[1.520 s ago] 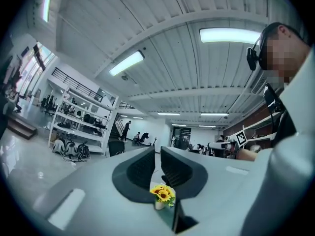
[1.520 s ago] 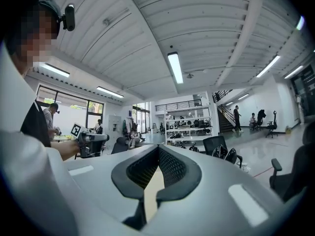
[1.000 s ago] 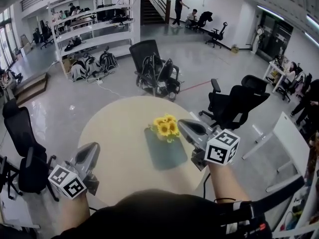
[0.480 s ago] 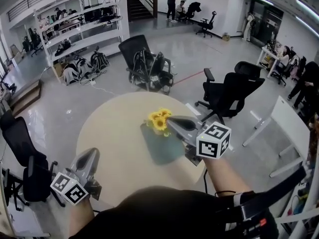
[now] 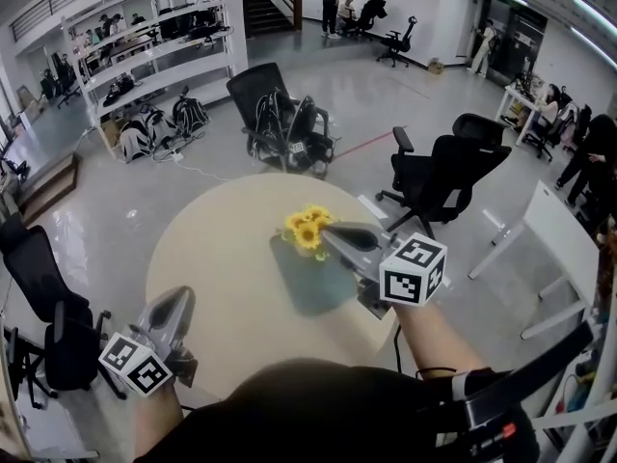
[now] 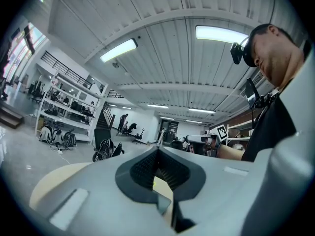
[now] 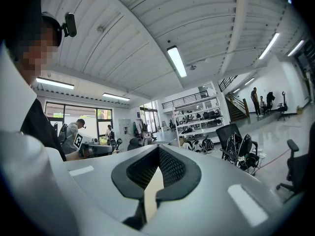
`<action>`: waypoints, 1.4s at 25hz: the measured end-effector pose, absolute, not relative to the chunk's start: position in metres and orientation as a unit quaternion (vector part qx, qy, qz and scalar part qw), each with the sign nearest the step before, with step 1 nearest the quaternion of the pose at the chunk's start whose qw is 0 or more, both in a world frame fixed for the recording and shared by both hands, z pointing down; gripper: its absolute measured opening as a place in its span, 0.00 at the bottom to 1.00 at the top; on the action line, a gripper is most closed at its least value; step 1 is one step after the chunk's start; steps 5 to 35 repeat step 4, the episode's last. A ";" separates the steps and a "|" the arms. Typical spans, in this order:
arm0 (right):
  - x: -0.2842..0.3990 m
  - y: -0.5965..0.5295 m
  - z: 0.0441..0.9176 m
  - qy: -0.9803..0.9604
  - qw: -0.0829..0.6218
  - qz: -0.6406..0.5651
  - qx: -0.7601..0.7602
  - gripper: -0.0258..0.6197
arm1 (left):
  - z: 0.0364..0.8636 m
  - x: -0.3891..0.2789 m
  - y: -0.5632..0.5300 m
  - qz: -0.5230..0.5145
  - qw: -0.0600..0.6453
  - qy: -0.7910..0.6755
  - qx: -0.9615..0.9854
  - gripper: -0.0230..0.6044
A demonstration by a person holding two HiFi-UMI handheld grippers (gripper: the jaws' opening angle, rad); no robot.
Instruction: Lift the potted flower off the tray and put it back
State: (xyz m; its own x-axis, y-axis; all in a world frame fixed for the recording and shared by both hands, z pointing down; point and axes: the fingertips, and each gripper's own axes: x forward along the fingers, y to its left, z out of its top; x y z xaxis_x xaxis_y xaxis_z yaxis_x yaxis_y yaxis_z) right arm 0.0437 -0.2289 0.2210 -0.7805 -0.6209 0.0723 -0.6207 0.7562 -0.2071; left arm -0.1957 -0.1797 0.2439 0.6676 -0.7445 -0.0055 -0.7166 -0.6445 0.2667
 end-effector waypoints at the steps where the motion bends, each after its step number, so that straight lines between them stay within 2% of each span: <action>1: 0.044 -0.229 0.221 0.937 0.000 -0.110 -0.331 0.06 | 0.244 -0.195 -0.180 -0.057 0.122 -0.403 0.905 0.03; 35: 0.046 -0.229 0.221 0.938 -0.001 -0.108 -0.331 0.06 | 0.244 -0.192 -0.180 -0.057 0.122 -0.402 0.906 0.03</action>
